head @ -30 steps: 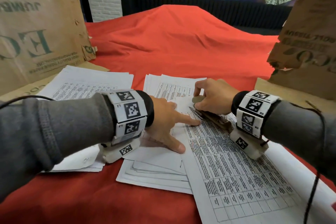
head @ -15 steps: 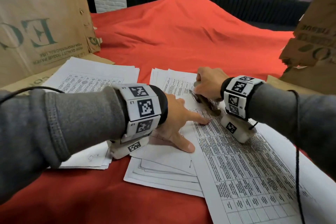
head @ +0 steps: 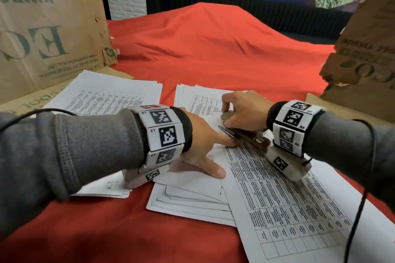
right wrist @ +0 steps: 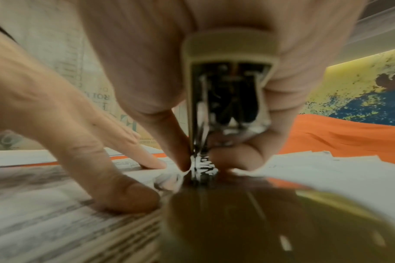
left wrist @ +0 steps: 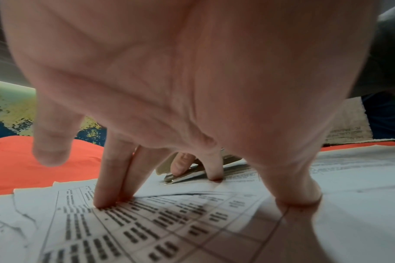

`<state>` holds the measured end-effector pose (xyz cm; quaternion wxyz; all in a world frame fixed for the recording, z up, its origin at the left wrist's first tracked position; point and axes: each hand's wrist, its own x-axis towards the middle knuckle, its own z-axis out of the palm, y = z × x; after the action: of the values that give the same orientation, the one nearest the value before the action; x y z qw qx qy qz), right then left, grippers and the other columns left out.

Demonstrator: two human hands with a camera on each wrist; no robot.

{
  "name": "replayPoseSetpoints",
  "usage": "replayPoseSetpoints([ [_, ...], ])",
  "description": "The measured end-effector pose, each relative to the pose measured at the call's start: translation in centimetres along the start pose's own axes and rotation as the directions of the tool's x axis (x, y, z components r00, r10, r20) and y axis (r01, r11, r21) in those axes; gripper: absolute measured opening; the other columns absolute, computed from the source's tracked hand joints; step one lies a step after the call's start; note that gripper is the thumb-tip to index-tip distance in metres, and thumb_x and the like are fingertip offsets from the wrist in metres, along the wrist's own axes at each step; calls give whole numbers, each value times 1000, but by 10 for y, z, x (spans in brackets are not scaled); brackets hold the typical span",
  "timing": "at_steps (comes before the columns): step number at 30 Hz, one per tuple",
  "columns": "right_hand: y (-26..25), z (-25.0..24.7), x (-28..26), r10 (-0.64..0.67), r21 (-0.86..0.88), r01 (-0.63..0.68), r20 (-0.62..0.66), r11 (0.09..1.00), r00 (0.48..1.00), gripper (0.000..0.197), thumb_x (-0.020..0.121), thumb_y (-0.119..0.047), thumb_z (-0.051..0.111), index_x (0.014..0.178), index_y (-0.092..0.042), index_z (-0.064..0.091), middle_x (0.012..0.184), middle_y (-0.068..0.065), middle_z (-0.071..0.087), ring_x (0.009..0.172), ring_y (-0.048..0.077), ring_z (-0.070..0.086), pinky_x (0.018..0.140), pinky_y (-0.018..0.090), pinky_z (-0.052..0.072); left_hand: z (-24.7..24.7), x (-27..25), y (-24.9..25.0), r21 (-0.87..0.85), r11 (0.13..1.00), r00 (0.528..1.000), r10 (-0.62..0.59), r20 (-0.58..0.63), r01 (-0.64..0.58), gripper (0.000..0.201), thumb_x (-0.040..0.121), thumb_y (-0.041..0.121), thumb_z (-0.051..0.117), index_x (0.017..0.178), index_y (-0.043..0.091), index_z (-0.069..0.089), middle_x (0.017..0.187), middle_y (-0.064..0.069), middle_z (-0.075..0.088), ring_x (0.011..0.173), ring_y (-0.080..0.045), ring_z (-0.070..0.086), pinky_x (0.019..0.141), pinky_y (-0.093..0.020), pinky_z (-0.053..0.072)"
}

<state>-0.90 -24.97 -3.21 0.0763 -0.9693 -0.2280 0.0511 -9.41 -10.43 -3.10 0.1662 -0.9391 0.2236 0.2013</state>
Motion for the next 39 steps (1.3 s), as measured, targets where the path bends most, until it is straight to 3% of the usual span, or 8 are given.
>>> replayPoseSetpoints([
  [8,3,7,14,-78,28,79,-37,996,996,11,90,-27,64,100,-26,60,97,-3,66,94,23,60,77,36,52,3,4,0,58,998,1000,13,23,-14,83,81,94,24,151,67,-12,128,-5,60,123,-30,53,109,-56,40],
  [13,5,7,17,-73,67,76,-45,995,996,14,89,-26,67,102,-24,63,93,-4,61,85,16,58,60,26,41,3,7,-1,70,997,999,32,19,-34,85,81,94,26,151,66,-14,122,-5,64,116,-30,59,104,-52,47],
  [17,-6,13,31,-119,25,121,-74,992,990,9,93,-23,59,102,-19,59,94,0,67,91,25,62,76,36,56,1,5,0,67,997,999,30,18,-32,84,83,92,28,152,65,-13,128,-7,61,121,-31,56,105,-52,46],
  [25,-6,-1,48,-24,102,35,-112,994,993,13,94,-29,64,101,-19,59,86,2,65,70,16,59,51,27,42,5,5,-3,-47,999,1000,-23,11,23,89,77,95,36,150,69,-10,140,-17,45,127,-34,46,94,-47,48],
  [28,25,-20,32,54,145,-35,-135,989,989,19,91,-35,71,100,-22,60,89,2,71,72,22,69,52,28,49,2,6,-7,-131,989,997,-67,29,70,105,69,95,53,155,60,3,146,-12,38,133,-33,43,90,-46,45],
  [30,52,-32,14,124,171,-98,-149,980,981,19,89,-34,74,98,-23,61,85,1,73,73,26,73,51,28,51,-7,9,-10,-185,975,992,-120,32,124,117,61,93,64,156,44,18,146,-6,40,131,-30,48,97,-45,48],
  [35,110,-47,-35,281,149,-256,-178,955,943,27,80,-37,83,92,-24,63,86,3,75,73,22,69,66,36,56,-28,33,-16,-221,940,959,-277,-57,259,122,64,94,60,153,14,33,144,-7,50,122,-28,58,104,-46,51],
  [39,131,-51,-72,312,174,-274,-262,946,913,31,75,-41,86,89,-25,63,88,0,71,76,17,64,66,33,50,-52,55,11,-384,922,930,-176,-322,42,87,80,78,65,140,15,55,132,-1,64,114,-22,62,96,-33,50],
])
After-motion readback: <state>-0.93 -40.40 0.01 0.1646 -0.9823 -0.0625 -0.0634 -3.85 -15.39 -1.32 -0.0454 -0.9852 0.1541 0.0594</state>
